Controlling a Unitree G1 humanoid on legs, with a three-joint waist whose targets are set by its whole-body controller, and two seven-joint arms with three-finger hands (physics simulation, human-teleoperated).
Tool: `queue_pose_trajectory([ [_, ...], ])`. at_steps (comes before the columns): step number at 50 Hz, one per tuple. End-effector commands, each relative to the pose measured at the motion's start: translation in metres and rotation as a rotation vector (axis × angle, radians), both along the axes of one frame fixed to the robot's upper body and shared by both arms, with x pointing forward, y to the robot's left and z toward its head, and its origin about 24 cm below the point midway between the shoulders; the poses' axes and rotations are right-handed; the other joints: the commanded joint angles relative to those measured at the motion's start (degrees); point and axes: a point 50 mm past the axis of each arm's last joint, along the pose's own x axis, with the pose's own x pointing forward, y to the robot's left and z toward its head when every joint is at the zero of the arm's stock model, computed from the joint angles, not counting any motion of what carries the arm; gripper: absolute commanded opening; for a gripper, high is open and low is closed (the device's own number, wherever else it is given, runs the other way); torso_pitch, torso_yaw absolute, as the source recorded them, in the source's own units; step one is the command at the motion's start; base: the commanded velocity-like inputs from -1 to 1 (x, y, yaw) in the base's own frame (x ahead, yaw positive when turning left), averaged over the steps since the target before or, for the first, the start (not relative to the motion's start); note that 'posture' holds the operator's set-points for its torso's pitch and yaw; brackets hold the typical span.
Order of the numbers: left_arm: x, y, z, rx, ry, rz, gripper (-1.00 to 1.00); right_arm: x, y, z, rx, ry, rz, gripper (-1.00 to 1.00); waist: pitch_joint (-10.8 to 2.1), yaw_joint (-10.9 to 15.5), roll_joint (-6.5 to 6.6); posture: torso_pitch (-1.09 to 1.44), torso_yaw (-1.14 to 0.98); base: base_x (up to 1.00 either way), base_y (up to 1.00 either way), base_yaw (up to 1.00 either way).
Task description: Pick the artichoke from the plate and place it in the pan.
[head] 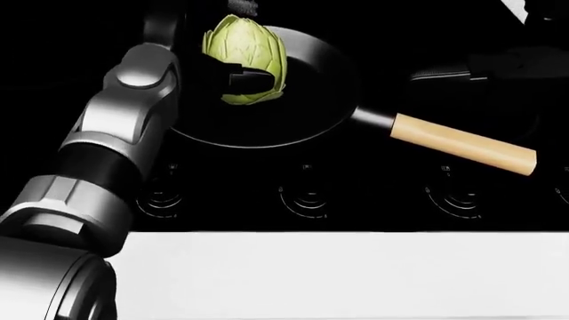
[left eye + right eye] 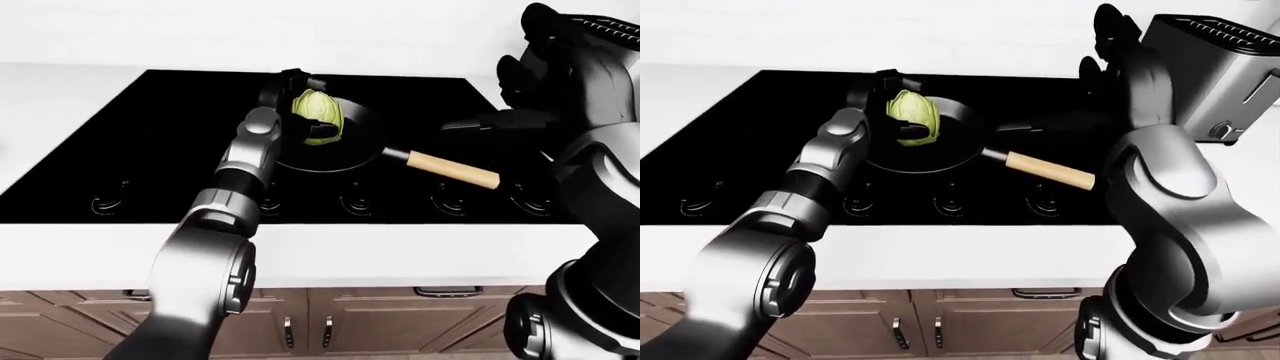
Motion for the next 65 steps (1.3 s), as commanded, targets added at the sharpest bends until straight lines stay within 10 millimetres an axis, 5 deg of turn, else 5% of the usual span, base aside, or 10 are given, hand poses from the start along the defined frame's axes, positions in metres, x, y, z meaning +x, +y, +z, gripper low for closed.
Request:
queue_pose_trajectory([
  [1, -0.001, -0.005, 0.042, -0.022, -0.166, -0.017, -0.79, -0.005, -0.001, 0.013, -0.003, -0.077, -0.008, 1.00, -2.03, 0.00, -0.13, 0.00, 0.00, 0.00, 0.00, 0.00],
  [24, 0.001, -0.008, 0.034, -0.002, -0.159, 0.035, -0.77, -0.008, -0.004, 0.016, 0.004, -0.086, -0.014, 1.00, -2.03, 0.00, -0.29, 0.00, 0.00, 0.00, 0.00, 0.00],
  [25, 0.001, -0.008, 0.033, 0.003, -0.152, 0.044, -0.55, -0.009, -0.004, 0.017, 0.004, -0.089, -0.014, 1.00, -2.03, 0.00, -0.30, 0.00, 0.00, 0.00, 0.00, 0.00],
  [32, 0.001, -0.009, 0.033, 0.004, -0.153, 0.048, -0.33, -0.009, -0.004, 0.017, 0.005, -0.091, -0.014, 1.00, -1.99, -0.01, -0.35, 0.00, 0.00, 0.00, 0.00, 0.00],
  [50, 0.001, -0.006, 0.022, 0.021, -0.140, 0.073, -0.30, -0.010, -0.004, 0.018, 0.005, -0.094, -0.015, 1.00, -2.05, 0.00, -0.36, 0.00, 0.00, 0.00, 0.00, 0.00],
  [53, 0.001, -0.006, 0.020, 0.028, -0.136, 0.070, -0.11, -0.009, -0.005, 0.017, 0.005, -0.093, -0.015, 1.00, -2.06, -0.01, -0.36, 0.00, 0.00, 0.00, 0.00, 0.00],
  [65, 0.001, -0.004, 0.015, 0.044, -0.124, 0.083, 0.11, -0.009, -0.005, 0.017, 0.007, -0.094, -0.016, 1.00, -2.08, -0.01, -0.39, 0.00, 0.00, 0.00, 0.00, 0.00],
])
